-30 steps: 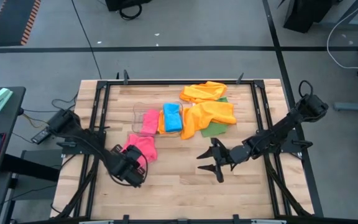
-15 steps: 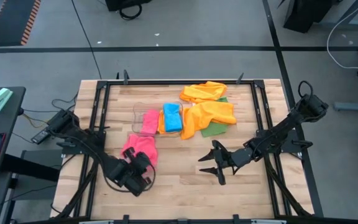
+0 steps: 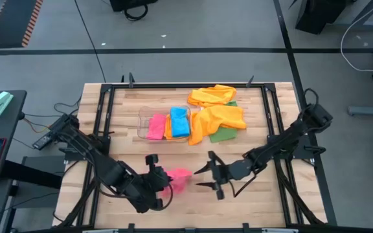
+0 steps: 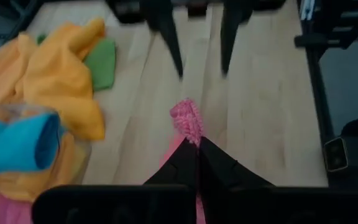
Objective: Fold microfiber towels
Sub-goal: Fold the pink microfiber cloth
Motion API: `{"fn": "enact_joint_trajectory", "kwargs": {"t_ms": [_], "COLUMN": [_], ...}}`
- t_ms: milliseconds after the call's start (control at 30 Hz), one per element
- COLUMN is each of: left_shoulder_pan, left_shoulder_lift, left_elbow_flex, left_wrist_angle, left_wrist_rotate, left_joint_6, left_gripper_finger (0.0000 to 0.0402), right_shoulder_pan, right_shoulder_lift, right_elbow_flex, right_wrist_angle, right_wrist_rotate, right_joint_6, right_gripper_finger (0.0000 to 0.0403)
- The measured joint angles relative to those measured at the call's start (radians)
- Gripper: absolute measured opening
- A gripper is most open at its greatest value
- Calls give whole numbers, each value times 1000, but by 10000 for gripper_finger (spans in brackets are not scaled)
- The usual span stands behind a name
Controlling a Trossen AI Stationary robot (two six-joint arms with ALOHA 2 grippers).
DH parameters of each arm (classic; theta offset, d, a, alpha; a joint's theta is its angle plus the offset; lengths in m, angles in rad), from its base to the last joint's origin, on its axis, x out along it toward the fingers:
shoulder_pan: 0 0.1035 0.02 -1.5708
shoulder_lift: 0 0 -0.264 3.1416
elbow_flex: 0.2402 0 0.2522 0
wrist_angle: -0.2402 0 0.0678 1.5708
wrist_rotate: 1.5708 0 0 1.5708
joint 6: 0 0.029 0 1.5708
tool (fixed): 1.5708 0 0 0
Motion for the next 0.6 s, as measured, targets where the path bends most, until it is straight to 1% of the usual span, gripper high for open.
{"fn": "enact_joint_trajectory", "kwargs": {"t_ms": [200, 300, 367, 467, 533, 600], "left_shoulder_pan": [4, 10, 18, 29, 38, 44], "left_shoulder_lift": [0, 0, 0, 0, 0, -2], "left_elbow_flex": [67, 85, 92, 99, 99, 99], "left_wrist_angle": [-2, -2, -3, 5, 13, 18], "left_wrist_rotate": [-2, -10, -14, -30, -66, -103], "left_joint_6": [93, 101, 102, 120, 128, 140], "left_gripper_finger": [19, 14, 8, 10, 17, 19], "right_shoulder_pan": [0, -1, -1, -6, -13, -26], "right_shoulder_lift": [60, 86, 96, 96, 96, 115], "right_elbow_flex": [145, 196, 219, 235, 235, 236], "right_wrist_angle": [-165, -221, -245, -307, -347, -343], "right_wrist_rotate": [0, -12, -26, -28, -27, -25], "right_joint_6": [-57, -52, -30, 32, 88, 140], "right_gripper_finger": [202, 202, 202, 202, 202, 202]}}
